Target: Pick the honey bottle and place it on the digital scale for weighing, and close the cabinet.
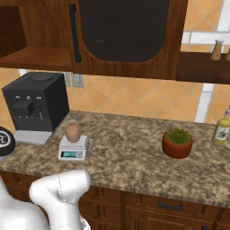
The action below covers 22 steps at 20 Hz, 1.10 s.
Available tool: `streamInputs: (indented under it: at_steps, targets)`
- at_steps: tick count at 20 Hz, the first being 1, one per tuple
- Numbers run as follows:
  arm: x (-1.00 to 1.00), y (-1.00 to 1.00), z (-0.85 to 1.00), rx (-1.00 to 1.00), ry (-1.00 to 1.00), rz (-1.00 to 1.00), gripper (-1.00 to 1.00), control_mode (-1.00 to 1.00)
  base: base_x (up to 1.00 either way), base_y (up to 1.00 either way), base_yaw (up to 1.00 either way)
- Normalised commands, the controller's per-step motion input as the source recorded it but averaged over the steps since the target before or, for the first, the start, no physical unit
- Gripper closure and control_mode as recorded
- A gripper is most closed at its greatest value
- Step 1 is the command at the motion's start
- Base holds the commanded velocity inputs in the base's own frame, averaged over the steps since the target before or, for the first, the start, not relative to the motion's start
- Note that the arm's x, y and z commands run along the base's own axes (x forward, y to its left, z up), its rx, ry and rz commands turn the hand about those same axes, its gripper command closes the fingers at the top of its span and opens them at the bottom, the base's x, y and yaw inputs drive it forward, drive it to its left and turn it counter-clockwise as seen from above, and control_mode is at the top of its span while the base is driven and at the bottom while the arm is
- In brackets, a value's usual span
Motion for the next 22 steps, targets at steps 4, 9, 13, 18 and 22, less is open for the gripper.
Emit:
streamInputs:
  at_steps: [4, 9, 13, 18, 22]
  targets:
    - [-0.81, 1.00, -0.13, -0.02, 0.00, 0.00, -1.00, -1.00, 0.00, 0.00, 0.00]
    - [-0.63, 1.00, -0.22, -0.01, 0.00, -0.06, -1.00, -1.00, 0.00, 0.00, 0.00]
    - [-0.30, 1.00, -0.21, -0.01, -0.08, -0.05, -1.00, -1.00, 0.00, 0.00, 0.00]
    - [0.00, 1.00, -0.21, 0.00, -0.10, -0.02, -1.00, -1.00, 0.00, 0.00, 0.00]
    - [0.14, 1.00, -0.06, 0.00, -0.07, -0.04, -1.00, -1.00, 0.00, 0.00, 0.00]
